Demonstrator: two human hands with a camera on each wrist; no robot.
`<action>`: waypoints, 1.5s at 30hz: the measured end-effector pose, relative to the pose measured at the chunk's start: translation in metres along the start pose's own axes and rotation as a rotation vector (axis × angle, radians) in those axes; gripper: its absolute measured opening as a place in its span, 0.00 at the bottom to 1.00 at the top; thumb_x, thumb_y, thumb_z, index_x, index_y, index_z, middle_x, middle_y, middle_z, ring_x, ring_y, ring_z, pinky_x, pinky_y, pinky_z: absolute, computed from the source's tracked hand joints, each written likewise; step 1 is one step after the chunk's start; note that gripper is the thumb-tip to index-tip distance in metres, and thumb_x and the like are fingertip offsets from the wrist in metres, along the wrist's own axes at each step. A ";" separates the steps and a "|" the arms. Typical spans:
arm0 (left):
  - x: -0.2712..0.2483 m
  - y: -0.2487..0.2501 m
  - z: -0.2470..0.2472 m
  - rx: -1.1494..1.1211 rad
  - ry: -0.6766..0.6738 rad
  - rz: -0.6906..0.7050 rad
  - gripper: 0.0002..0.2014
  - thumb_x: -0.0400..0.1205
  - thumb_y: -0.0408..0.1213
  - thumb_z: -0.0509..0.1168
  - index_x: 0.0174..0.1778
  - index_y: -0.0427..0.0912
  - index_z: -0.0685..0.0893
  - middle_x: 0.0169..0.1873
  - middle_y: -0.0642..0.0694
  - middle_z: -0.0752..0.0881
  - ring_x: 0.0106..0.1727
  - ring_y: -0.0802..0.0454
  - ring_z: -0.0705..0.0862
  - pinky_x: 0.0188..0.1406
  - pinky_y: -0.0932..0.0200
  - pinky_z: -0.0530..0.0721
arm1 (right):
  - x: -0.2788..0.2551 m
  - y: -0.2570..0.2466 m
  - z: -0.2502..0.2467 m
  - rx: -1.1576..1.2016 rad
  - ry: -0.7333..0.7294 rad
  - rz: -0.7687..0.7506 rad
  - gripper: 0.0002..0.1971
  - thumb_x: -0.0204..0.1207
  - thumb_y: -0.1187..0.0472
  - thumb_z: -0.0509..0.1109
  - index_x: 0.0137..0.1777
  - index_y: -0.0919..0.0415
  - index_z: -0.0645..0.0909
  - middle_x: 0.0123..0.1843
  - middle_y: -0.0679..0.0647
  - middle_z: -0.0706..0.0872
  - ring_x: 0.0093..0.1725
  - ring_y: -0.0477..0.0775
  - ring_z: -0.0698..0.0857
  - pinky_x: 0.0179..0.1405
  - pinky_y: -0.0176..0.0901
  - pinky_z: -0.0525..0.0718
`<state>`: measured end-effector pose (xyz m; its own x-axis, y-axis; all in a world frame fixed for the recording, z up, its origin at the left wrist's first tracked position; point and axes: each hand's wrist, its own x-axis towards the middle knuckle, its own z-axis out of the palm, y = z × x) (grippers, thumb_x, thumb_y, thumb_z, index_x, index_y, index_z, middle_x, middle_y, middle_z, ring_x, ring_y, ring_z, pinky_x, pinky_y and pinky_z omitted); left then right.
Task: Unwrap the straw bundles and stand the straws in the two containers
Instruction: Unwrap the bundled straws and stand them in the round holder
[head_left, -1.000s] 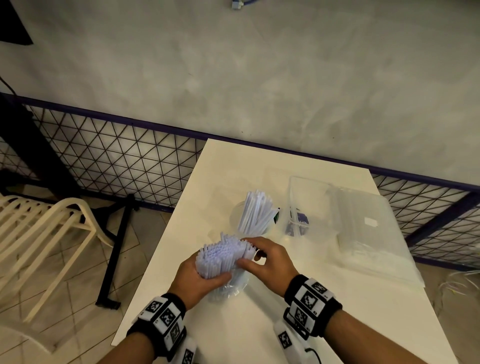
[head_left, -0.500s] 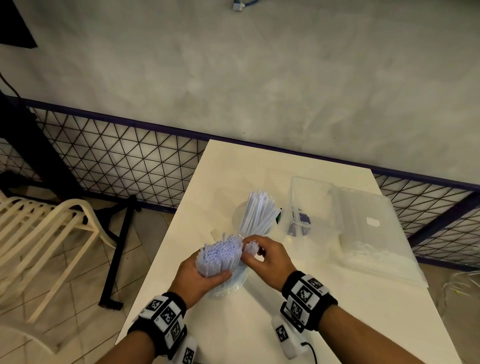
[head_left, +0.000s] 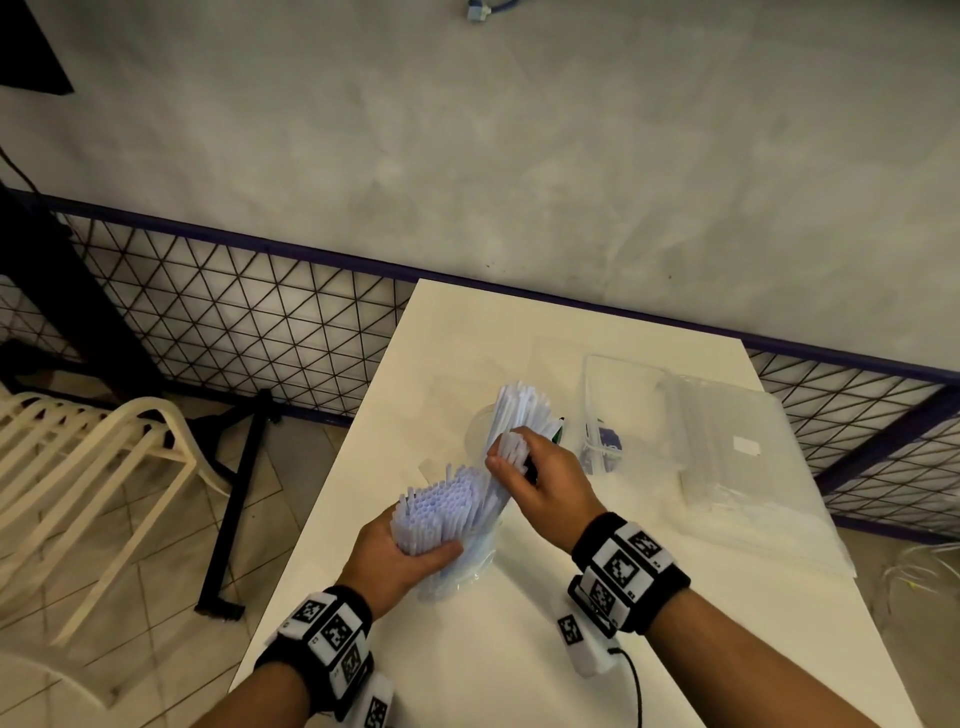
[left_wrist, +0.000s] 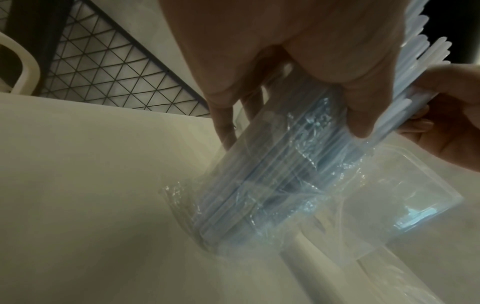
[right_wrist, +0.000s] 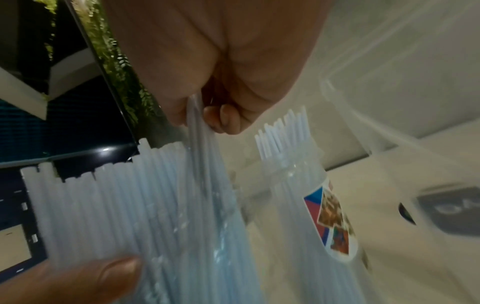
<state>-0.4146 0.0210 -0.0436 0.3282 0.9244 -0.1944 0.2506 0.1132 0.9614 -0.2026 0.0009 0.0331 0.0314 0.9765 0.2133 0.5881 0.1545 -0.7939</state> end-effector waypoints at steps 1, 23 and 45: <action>0.000 0.000 0.000 -0.001 -0.001 -0.001 0.22 0.65 0.37 0.84 0.51 0.54 0.84 0.43 0.64 0.91 0.47 0.69 0.88 0.43 0.76 0.83 | 0.003 -0.003 -0.004 -0.022 -0.011 -0.013 0.03 0.83 0.56 0.69 0.50 0.54 0.80 0.38 0.39 0.84 0.39 0.38 0.84 0.40 0.26 0.75; 0.000 0.001 0.000 -0.018 0.006 -0.014 0.24 0.66 0.36 0.83 0.57 0.48 0.85 0.48 0.54 0.91 0.47 0.66 0.89 0.43 0.75 0.84 | 0.106 -0.040 -0.103 0.037 -0.103 -0.118 0.01 0.82 0.64 0.69 0.51 0.59 0.82 0.46 0.51 0.88 0.47 0.46 0.87 0.52 0.38 0.84; -0.003 0.005 0.001 -0.009 0.032 -0.027 0.24 0.66 0.36 0.83 0.57 0.43 0.87 0.45 0.55 0.91 0.46 0.68 0.89 0.41 0.78 0.83 | 0.087 0.017 -0.057 -0.068 -0.074 0.183 0.24 0.69 0.55 0.83 0.65 0.51 0.83 0.56 0.46 0.88 0.44 0.45 0.85 0.43 0.30 0.80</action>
<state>-0.4131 0.0188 -0.0386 0.2925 0.9320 -0.2140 0.2509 0.1412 0.9577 -0.1442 0.0803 0.0708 0.0844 0.9961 0.0247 0.6314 -0.0343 -0.7747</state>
